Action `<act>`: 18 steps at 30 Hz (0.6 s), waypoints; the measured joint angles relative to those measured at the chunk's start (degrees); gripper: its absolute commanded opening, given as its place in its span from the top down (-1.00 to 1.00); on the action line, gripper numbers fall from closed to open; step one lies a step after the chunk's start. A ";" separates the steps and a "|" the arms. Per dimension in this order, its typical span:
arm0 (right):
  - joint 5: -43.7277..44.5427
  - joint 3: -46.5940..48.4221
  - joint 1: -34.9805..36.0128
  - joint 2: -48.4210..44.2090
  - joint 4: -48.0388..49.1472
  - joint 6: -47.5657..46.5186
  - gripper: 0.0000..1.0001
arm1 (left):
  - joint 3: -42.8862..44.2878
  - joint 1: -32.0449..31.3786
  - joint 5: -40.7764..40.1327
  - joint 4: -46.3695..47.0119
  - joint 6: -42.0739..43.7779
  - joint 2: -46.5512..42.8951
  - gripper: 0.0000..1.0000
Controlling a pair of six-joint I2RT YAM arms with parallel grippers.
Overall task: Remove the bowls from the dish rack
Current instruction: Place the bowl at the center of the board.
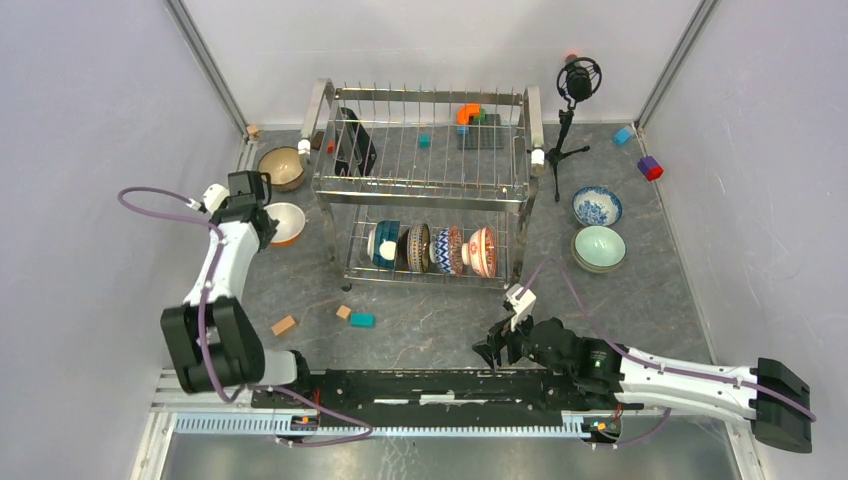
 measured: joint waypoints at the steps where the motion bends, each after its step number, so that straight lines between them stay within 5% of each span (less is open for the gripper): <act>1: 0.00 -0.48 0.00 0.02 0.59 0.02 -0.65 | -0.11 0.31 0.96 1.66 -0.81 2.01 0.96; 18: 0.28 -2.03 0.00 3.13 6.08 0.85 -0.63 | -4.68 3.78 8.41 22.40 -6.93 13.81 0.96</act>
